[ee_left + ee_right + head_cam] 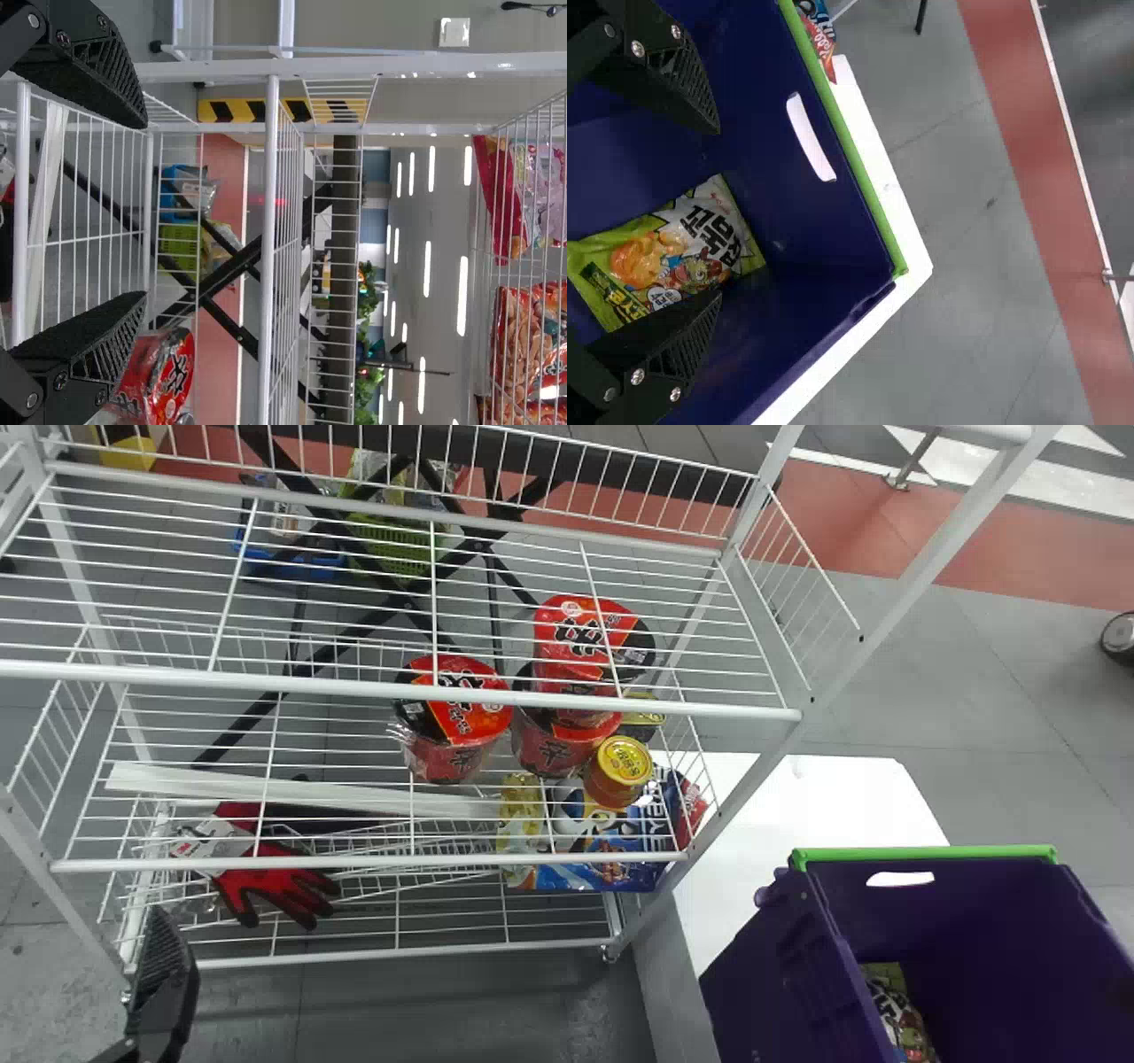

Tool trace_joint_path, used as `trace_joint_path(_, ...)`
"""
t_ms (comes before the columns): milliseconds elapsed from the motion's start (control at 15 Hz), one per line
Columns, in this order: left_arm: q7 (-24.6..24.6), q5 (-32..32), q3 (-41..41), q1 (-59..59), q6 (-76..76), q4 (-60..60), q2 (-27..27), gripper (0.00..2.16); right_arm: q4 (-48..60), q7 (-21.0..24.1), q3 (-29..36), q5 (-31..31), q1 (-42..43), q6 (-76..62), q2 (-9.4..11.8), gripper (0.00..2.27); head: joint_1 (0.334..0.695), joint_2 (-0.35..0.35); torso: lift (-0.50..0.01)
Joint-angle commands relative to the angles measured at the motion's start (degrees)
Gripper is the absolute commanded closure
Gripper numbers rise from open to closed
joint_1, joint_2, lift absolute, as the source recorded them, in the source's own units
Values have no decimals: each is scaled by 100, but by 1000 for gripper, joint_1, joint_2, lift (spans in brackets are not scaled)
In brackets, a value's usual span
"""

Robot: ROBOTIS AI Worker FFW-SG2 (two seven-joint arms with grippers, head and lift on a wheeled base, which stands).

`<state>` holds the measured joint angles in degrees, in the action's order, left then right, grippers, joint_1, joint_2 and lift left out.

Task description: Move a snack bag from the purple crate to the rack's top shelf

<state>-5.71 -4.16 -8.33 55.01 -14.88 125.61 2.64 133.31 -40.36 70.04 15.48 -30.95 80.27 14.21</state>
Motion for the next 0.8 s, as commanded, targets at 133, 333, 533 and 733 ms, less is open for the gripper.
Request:
trace_joint_path(133, 0, -41, -37, 1, -63, -54, 9, 147, -1211, -1193, -764, -1320, 344, -965, 583, 181, 695, -350, -455)
trace_joint_path(333, -9, -50, -54, 19, -80, -54, 26, 147, -2072, -2160, -1555, -2251, 643, -1246, 1137, 174, 695, -350, -455)
trace_joint_path(533, -9, -41, -54, -25, -63, -90, 18, 147, -2942, -2784, -2697, -3403, 1004, -1474, 1400, 161, 695, -350, -455)
trace_joint_path(733, -9, 30, -37, -139, -63, -221, 26, 147, -4472, -2925, -3559, -4044, 1663, -2213, 1708, 140, 695, -350, -455)
